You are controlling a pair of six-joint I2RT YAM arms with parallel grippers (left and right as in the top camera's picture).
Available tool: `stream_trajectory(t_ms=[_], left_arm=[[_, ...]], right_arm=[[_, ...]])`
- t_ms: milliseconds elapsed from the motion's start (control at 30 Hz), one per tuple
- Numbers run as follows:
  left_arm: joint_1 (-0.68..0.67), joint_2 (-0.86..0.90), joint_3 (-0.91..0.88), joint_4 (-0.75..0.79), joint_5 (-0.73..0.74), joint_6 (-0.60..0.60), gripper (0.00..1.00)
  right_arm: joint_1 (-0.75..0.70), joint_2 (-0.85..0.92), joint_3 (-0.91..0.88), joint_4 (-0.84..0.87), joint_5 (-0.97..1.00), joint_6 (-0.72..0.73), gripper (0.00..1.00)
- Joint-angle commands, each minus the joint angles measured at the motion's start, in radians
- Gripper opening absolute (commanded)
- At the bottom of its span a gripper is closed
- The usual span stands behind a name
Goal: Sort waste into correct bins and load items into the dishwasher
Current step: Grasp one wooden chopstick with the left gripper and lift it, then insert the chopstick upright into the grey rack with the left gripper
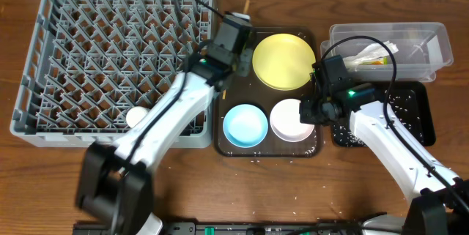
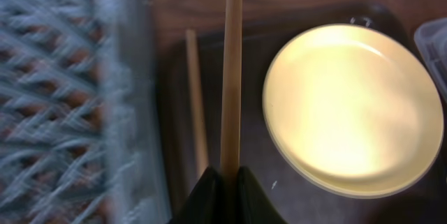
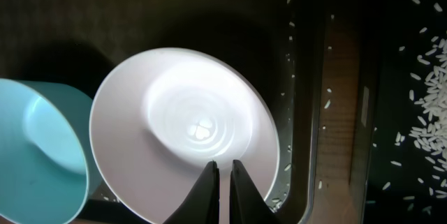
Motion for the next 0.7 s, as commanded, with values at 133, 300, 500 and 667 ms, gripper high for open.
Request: stream_trajectory(t_ms=[133,300,500,667], left_arm=[[0.098,-0.038,0.007,-0.144,-0.095,-0.043,0.08],[0.172,0.052,0.006,-0.143,-0.085,-0.082,0.08],[0.188,0.119,0.006,-0.142,-0.029,-0.081,0.08],[0.188,0.137,0.006,-0.15,-0.023,-0.077,0.08]], right_arm=[[0.007,-0.021,-0.001,-0.003,-0.001,0.002,0.06],[0.007,-0.021,-0.001,-0.004,-0.027,0.002,0.06],[0.006,-0.021,-0.001,-0.003,-0.027,0.002,0.06],[0.011,-0.021,0.0,0.008,-0.027,0.002,0.06]])
